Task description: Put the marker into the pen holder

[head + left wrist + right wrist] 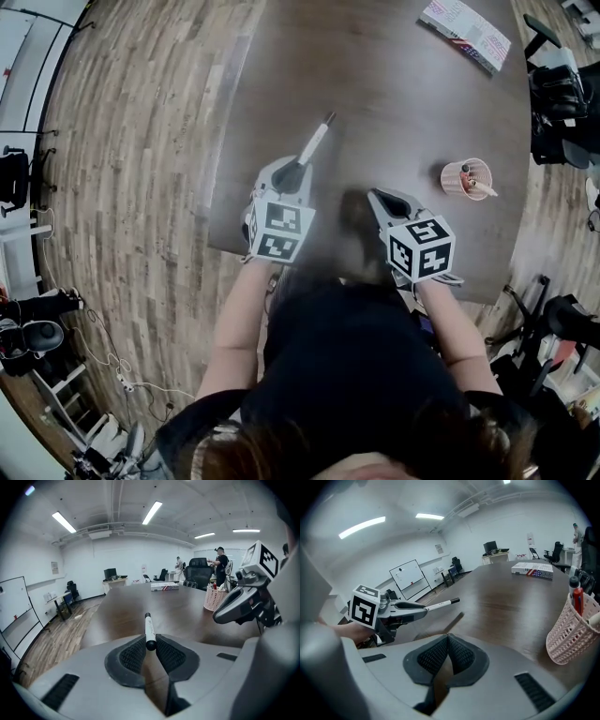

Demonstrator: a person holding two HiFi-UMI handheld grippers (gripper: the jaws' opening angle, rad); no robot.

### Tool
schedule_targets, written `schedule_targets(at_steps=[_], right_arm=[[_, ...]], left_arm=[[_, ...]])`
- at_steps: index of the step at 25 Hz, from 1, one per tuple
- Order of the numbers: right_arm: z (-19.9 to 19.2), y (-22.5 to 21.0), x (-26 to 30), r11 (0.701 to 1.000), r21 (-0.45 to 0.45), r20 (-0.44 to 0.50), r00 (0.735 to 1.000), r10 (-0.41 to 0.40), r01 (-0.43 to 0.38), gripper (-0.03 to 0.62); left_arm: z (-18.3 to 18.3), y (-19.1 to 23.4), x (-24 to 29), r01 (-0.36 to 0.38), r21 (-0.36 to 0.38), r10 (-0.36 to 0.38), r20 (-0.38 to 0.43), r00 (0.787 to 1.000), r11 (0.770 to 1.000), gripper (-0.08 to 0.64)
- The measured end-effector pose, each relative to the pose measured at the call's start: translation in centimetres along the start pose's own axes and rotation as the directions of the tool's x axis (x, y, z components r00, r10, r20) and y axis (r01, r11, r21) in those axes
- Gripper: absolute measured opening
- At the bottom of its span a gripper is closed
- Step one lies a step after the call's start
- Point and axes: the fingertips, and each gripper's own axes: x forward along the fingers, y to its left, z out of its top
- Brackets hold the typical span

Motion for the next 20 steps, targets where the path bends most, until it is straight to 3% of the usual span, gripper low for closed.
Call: schedule_targets(at_steps=[6, 13, 16, 20], right_arm=[[0.0, 0.1, -1.7, 1.0, 0.01, 0.031, 0.999, -0.025, 0.025, 0.018], [-0.2, -0.9, -4.1, 0.996, 0.036, 0.077, 0.994, -0.081, 0.079, 0.018], [-0.4, -2.0, -5.6, 0.992, 0.055, 0.099, 0.988, -0.118, 0.113, 0.018], [-1.3, -3.7, -7.8, 0.984, 0.087, 0.116, 0.979, -0.165, 0.155, 0.018]], left_arm=[[3.8, -0.7, -3.2, -0.006, 0.054, 0.002, 0.077, 0.997, 0.999, 0.08], [9.5, -3.6, -5.8, 0.081, 0.155, -0.102, 0.134, 0.986, 0.985, 0.08], [11.1, -6.0, -5.9, 0.145, 0.206, -0.173, 0.127, 0.977, 0.968, 0.08], [12.7, -9.6, -5.6, 0.219, 0.3, -0.257, 0.091, 0.962, 0.928, 0.08]])
